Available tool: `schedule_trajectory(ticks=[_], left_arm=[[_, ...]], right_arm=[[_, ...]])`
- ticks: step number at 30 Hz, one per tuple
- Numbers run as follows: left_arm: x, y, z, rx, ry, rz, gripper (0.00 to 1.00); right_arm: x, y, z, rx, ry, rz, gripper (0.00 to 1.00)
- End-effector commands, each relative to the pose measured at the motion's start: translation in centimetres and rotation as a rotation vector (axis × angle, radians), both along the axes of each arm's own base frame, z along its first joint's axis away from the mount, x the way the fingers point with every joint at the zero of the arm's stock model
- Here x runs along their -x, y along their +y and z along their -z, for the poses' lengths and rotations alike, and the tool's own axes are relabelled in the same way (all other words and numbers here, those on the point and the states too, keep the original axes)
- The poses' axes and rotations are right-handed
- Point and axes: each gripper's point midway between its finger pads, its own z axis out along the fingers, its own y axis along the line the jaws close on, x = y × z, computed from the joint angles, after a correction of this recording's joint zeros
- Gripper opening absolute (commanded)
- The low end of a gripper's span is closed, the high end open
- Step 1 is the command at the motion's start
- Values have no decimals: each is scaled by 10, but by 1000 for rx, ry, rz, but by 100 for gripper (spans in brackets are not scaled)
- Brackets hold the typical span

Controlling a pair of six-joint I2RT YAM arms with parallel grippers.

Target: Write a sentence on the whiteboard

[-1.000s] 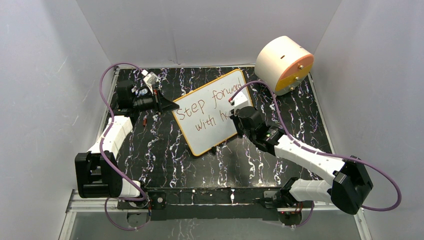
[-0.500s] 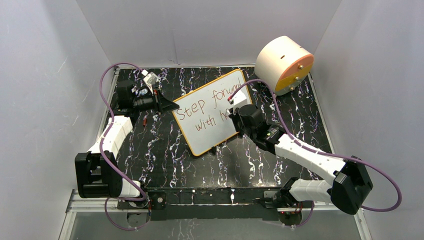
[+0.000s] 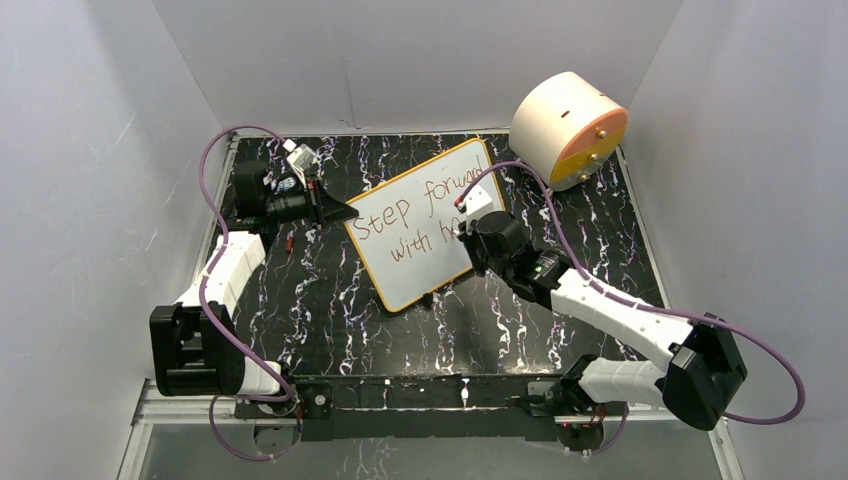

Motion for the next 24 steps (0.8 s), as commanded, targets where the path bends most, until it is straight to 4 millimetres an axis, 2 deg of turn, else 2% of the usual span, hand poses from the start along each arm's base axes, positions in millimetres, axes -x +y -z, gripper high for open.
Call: schedule_trajectory(ticks=[1, 7, 24], left_arm=[[10, -8, 11, -13, 26, 48, 0], [10, -8, 10, -12, 24, 48, 0], [10, -9, 11, -12, 27, 50, 0]], right_arm=[[-5, -7, -36, -49, -88, 32, 0], [-16, -18, -44, -37, -130, 86, 0], [-30, -5, -49, -70, -152, 76, 0]])
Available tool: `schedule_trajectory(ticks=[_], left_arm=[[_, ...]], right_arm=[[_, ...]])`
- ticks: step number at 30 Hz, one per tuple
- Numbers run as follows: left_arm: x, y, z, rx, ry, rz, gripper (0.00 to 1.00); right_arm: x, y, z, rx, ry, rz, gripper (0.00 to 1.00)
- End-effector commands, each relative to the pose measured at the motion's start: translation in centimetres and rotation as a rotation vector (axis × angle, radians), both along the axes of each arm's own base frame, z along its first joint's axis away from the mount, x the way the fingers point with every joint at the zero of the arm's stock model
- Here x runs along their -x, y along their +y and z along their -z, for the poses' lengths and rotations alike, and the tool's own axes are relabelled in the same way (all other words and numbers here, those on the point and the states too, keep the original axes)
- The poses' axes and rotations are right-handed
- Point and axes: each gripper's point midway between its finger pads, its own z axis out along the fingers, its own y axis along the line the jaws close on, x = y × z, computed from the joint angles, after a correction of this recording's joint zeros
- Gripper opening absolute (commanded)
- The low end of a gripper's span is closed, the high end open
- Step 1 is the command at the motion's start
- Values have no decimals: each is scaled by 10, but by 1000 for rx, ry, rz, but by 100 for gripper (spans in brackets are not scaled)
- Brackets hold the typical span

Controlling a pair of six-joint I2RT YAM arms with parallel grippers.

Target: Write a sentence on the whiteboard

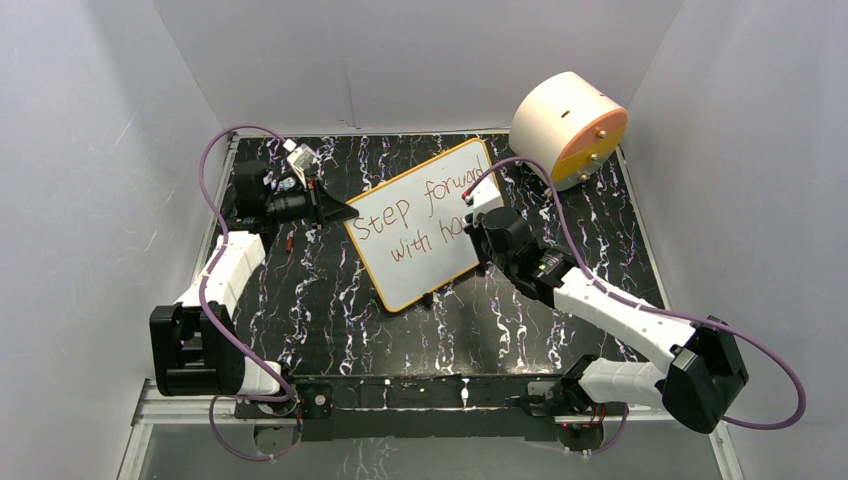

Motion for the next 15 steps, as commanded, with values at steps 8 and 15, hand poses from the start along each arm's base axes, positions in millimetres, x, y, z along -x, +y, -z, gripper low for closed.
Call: schedule_trajectory(ticks=[8, 15], left_arm=[[9, -8, 11, -12, 27, 48, 0], [9, -8, 11, -12, 27, 49, 0]], right_arm=[[-18, 11, -27, -54, -77, 8, 0], [-10, 4, -11, -26, -13, 15, 0]])
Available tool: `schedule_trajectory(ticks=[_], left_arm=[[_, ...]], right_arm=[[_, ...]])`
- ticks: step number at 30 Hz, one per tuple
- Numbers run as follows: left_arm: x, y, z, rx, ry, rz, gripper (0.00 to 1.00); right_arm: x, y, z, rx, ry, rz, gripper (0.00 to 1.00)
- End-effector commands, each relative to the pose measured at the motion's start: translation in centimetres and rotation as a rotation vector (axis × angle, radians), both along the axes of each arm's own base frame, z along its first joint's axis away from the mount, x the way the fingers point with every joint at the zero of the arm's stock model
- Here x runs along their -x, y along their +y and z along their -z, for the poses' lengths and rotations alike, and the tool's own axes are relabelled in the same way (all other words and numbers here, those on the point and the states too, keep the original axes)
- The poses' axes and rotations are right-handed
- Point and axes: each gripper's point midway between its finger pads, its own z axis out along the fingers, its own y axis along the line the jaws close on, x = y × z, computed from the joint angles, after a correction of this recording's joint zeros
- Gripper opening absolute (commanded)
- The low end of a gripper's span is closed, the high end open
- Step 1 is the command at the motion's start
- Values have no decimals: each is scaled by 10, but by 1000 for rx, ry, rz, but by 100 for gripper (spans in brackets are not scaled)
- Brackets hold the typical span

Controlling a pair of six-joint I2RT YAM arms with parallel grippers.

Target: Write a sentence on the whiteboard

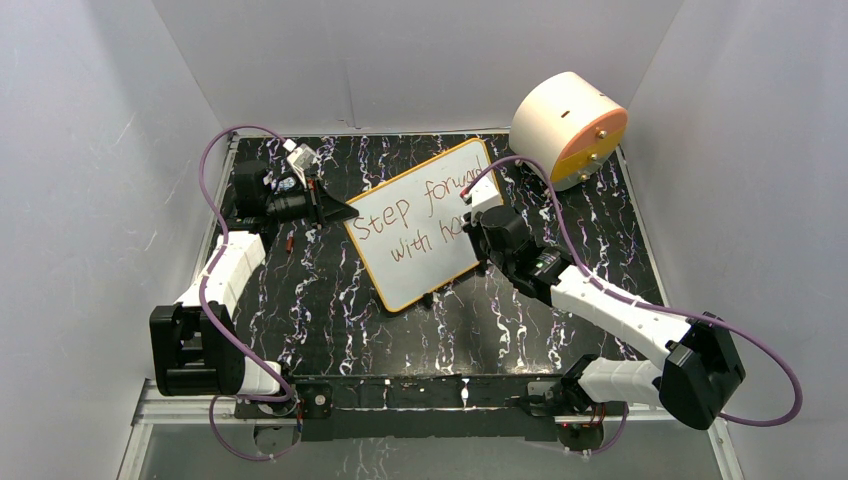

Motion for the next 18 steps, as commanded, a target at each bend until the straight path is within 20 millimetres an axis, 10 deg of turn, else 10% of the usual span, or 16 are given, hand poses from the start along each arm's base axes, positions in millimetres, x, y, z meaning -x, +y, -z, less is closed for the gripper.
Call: schedule_trajectory(ticks=[1, 18], left_arm=[[10, -9, 11, -9, 26, 53, 0], [9, -9, 11, -10, 26, 52, 0]], right_arm=[[-2, 0, -11, -22, -4, 11, 0], [28, -15, 28, 13, 153, 10, 0]])
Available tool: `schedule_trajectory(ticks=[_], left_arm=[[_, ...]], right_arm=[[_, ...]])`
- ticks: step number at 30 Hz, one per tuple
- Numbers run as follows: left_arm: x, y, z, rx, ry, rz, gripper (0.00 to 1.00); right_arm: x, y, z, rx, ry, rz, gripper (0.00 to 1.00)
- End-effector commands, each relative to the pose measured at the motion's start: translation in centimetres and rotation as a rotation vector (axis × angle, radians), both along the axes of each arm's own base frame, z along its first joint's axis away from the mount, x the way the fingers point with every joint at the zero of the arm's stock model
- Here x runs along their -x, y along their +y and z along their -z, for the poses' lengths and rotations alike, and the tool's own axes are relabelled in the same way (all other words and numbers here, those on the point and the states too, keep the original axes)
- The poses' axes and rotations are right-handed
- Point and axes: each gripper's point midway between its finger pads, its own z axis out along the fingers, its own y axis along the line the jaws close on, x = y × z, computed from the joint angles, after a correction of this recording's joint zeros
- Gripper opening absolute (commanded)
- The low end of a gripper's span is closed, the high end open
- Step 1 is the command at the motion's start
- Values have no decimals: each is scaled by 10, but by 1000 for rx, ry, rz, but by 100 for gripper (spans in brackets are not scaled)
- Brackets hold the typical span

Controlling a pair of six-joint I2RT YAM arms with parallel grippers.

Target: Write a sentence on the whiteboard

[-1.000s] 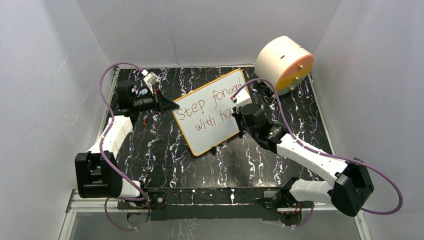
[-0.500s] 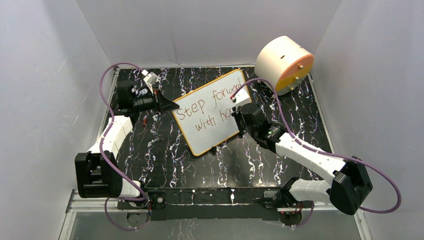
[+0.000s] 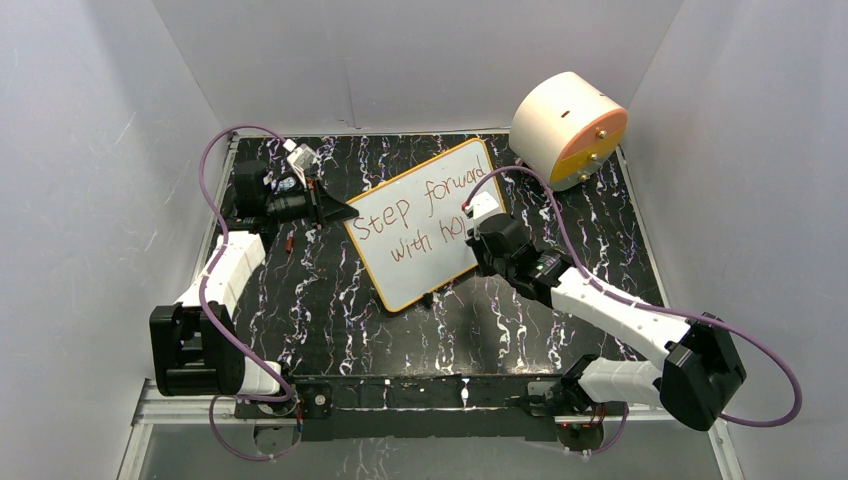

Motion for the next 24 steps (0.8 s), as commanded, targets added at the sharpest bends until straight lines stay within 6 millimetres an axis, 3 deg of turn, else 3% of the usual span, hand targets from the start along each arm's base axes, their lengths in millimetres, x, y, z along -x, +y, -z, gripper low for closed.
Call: schedule_trajectory(ticks=[1, 13, 24], left_arm=[[9, -9, 11, -11, 27, 51, 0], [9, -8, 11, -11, 26, 50, 0], [10, -9, 11, -10, 28, 52, 0]], right_arm=[[1, -1, -13, -49, -17, 16, 0], [-24, 8, -71, -148, -227, 30, 0], [-37, 19, -75, -156, -252, 12, 0]])
